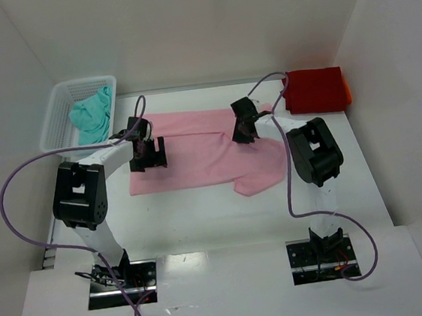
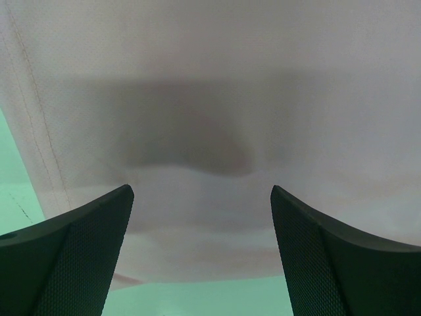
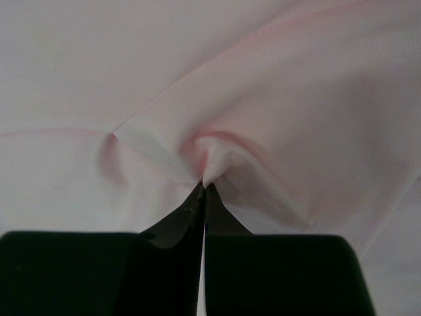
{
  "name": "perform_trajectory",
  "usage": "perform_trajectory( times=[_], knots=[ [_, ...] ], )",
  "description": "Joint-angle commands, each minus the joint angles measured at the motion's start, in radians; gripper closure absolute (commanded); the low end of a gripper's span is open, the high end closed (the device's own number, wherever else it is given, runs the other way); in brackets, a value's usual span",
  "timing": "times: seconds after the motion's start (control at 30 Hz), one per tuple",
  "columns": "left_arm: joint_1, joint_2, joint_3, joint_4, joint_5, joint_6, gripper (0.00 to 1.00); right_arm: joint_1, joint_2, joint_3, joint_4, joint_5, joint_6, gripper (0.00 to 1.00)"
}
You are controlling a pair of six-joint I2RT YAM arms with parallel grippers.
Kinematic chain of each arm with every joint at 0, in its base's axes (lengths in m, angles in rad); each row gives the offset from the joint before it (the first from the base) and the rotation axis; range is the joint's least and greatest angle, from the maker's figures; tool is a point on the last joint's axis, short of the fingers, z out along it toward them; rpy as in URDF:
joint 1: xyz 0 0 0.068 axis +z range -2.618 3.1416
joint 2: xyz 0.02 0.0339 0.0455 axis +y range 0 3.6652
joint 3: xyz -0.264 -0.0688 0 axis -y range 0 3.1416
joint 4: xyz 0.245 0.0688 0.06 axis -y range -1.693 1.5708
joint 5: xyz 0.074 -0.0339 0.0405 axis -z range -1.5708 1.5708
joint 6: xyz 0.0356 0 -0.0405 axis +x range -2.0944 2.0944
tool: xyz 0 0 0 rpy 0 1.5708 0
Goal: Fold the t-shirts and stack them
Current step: Fold the flattened tshirt in 1/3 of the way
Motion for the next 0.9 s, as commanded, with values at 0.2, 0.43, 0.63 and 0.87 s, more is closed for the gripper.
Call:
perform_trajectory(
  times=[0.2,0.43,0.63,0.87],
  knots=[
    [-0.004,0.03,0.04,-0.006,-0.012,0.033,0.08,-0.004,-0.092,-0.081,-0.024,-0.007,-0.004,0.68],
    [-0.004,0.03,0.04,-0.006,-0.012,0.033,0.08,-0.013,-0.181,-0.062,-0.024,0.072,-0.015,0.5],
    [-0.004,0.03,0.04,-0.006,-0.012,0.033,0.08,-0.038,-0.238,-0.117,-0.067,0.122,-0.024,0.49],
    [-0.004,0.03,0.04,-0.006,-0.003,0.033,0.08,-0.059,-0.261,-0.2,-0.113,0.166,0.008,0.49]
  ],
)
